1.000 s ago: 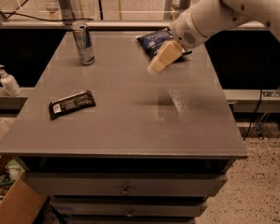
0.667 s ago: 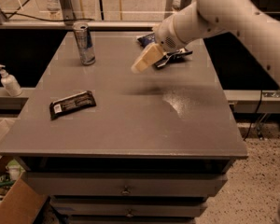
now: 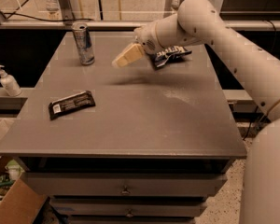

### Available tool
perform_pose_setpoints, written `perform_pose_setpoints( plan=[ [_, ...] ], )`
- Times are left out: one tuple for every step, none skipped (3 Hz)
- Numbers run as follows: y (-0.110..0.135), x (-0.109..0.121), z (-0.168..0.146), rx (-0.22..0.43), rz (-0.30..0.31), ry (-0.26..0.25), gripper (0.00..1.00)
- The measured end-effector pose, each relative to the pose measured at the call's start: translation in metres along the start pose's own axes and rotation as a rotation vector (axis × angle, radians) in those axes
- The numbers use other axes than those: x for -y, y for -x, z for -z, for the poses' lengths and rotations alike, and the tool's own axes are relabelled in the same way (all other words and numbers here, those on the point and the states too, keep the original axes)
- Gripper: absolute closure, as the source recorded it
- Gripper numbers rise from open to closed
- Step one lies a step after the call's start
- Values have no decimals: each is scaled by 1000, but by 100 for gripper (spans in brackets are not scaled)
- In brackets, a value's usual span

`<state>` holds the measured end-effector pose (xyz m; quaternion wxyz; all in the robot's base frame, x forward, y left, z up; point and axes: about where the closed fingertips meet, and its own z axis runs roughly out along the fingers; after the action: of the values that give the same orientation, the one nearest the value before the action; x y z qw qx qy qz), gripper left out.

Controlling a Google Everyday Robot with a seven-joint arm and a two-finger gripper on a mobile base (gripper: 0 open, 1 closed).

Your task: Knock redbull can over

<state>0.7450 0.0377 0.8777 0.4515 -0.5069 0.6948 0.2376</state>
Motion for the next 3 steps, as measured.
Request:
perform_pose_setpoints(
  plan=[
    [19, -8, -28, 86, -26, 46, 0],
    [62, -27, -47, 162, -34, 92, 0],
    [106, -45, -66, 224, -28, 125, 0]
  ],
)
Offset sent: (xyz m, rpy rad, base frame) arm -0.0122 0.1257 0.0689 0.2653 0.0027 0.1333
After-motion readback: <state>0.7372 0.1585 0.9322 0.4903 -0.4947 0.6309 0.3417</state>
